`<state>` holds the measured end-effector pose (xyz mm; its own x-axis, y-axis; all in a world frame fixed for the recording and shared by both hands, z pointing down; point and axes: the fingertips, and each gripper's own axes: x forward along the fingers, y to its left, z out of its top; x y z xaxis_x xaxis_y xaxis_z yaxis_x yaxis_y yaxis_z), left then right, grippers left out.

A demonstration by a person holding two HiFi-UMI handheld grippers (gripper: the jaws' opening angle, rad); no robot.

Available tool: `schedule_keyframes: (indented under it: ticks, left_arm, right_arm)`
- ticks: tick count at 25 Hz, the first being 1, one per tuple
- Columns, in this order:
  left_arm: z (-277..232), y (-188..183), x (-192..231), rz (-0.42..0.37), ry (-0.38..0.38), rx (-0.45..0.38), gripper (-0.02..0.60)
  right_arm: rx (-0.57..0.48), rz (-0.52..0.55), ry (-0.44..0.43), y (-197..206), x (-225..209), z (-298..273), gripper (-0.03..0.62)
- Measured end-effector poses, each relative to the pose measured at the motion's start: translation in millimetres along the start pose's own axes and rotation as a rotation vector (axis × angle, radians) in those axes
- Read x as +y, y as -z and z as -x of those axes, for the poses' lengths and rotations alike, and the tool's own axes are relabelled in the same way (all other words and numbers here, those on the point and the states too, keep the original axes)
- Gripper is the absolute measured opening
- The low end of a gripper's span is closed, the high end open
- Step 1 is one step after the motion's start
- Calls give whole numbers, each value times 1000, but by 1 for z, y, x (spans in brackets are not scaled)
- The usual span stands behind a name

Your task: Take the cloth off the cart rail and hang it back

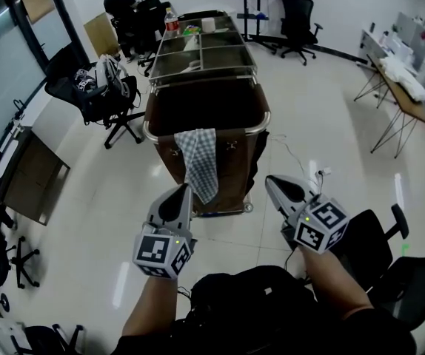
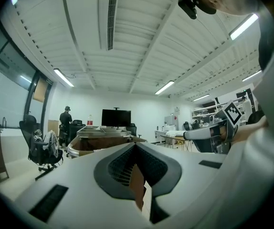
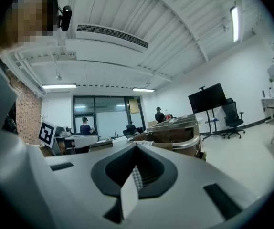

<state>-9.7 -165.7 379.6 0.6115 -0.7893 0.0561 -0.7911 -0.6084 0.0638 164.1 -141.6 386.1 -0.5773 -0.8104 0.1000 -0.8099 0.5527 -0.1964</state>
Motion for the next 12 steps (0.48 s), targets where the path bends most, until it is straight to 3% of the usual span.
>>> schedule_keyframes:
  ticks: [3,12]
  left_arm:
    - [11,13,5,44,36,7,-2]
    - [47,11,35,16,146,6,-2]
  right_arm:
    - [23,15,28,18,16,-5,11]
    - [15,-7,117,36,76,-33,11]
